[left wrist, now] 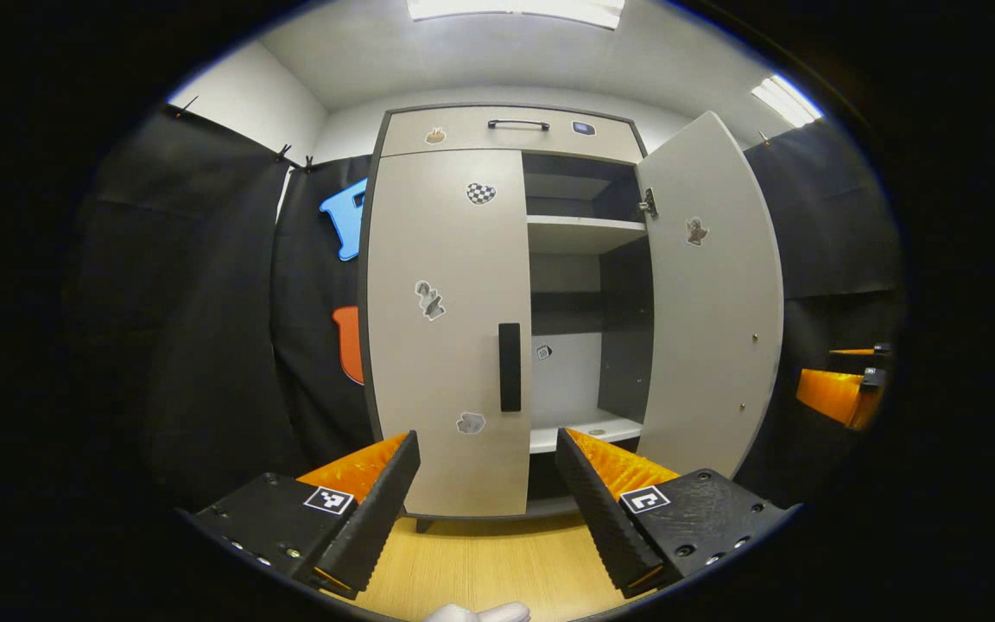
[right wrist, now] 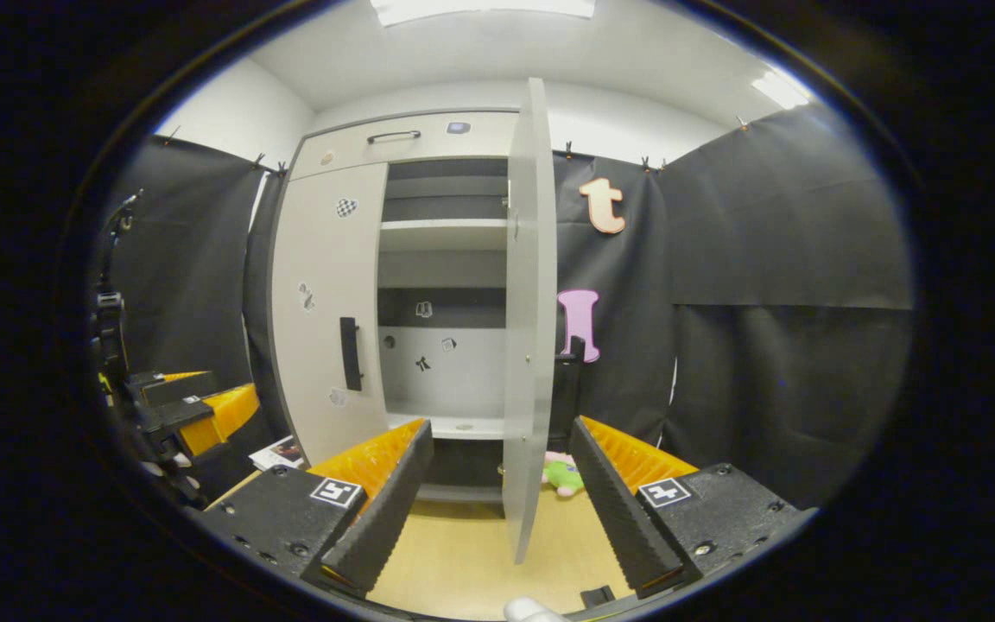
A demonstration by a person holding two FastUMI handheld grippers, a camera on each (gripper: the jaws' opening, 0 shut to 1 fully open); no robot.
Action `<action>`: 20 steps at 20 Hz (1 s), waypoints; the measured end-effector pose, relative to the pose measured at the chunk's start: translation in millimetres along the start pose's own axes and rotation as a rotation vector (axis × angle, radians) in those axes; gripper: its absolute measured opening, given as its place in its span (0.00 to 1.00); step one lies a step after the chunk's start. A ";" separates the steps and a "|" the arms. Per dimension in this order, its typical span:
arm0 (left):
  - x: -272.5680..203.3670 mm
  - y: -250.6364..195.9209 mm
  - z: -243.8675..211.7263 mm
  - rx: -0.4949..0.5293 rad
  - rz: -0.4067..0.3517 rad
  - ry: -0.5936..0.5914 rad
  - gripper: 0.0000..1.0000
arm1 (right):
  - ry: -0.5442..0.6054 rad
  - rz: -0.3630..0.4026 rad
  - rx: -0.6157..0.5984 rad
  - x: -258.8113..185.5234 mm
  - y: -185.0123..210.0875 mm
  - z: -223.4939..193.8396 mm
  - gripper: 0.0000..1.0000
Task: Open the right door of the double-door shoe cabinet with the right hand, and open the left door with the left hand.
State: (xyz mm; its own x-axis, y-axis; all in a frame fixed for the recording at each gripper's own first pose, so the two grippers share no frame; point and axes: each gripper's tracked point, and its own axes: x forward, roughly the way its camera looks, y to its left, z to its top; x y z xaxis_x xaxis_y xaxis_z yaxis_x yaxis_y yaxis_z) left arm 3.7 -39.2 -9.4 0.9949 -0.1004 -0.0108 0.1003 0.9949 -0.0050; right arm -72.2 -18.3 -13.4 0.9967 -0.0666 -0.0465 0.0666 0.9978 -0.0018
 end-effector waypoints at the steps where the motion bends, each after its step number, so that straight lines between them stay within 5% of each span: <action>1: 8.7 -0.9 1.3 -0.007 -0.003 -0.003 0.96 | 0.004 0.001 0.000 -1.8 4.0 -0.6 1.00; 20: 210.2 -22.3 -11.9 -0.006 -0.002 0.019 0.96 | 0.003 -0.051 -0.033 8.5 28.9 13.9 1.00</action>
State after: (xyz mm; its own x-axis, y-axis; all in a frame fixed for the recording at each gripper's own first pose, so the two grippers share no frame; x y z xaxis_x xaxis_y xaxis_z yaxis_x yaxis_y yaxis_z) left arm 210.5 -82.6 -23.5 0.9943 -0.1021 -0.0296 0.1018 0.9947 -0.0111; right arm -61.1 10.0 0.1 0.9919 -0.1172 -0.0482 0.1154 0.9926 -0.0376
